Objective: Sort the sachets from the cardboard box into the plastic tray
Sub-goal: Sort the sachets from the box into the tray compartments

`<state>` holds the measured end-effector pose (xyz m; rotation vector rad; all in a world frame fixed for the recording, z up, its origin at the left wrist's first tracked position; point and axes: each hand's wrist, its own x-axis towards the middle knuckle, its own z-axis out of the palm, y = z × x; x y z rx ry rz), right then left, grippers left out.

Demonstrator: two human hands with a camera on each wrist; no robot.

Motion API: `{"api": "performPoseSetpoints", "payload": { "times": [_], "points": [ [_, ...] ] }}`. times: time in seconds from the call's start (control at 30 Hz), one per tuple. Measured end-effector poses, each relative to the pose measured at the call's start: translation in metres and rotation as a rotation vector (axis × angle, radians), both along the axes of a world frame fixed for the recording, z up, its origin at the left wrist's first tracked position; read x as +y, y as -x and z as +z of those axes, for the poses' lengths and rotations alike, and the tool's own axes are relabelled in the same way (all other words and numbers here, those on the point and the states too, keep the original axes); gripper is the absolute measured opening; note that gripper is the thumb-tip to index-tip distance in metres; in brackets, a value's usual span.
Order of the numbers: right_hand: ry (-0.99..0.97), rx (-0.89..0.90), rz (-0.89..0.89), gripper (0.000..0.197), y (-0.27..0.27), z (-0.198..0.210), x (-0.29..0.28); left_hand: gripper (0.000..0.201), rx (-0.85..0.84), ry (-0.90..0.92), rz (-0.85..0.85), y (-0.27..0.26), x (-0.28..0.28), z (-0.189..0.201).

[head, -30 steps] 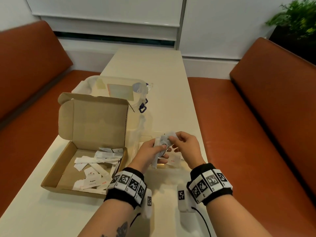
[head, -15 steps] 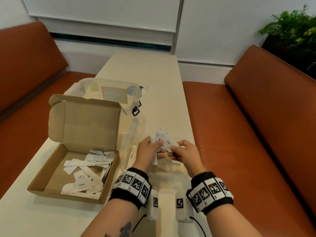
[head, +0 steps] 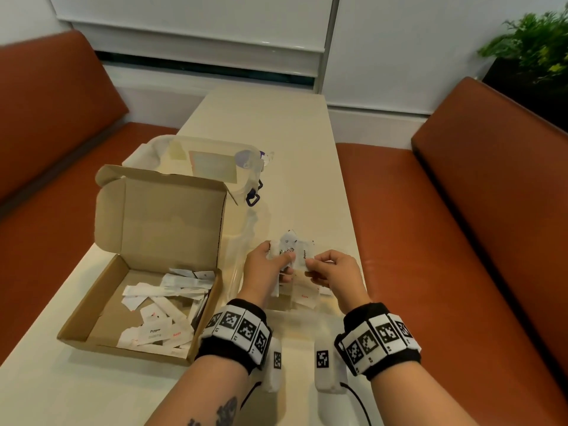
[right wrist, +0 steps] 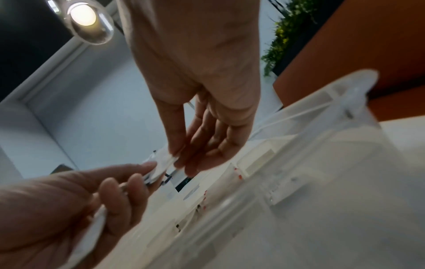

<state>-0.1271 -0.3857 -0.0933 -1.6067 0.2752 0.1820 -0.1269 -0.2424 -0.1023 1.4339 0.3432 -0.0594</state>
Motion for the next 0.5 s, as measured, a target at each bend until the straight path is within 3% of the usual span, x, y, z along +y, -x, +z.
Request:
{"api": "performPoseSetpoints", "payload": {
  "times": [0.1,0.2,0.37,0.5],
  "points": [
    [0.125,0.014,0.082,0.014,-0.003,-0.001,0.008,0.012,-0.030,-0.105,-0.004,-0.004,0.010,-0.002],
    [0.125,-0.041,0.051,0.014,-0.010,0.001,0.014,0.009,-0.063,-0.163,-0.020,-0.004,0.018,-0.002],
    [-0.120,-0.013,-0.119,0.012,-0.015,0.002,0.022,0.009,-0.070,-0.042,0.080,-0.003,0.028,-0.002],
    [-0.237,0.057,-0.059,0.008,-0.012,-0.003,0.034,0.013,-0.082,-0.037,0.069,-0.004,0.030,0.000]
  ]
}}
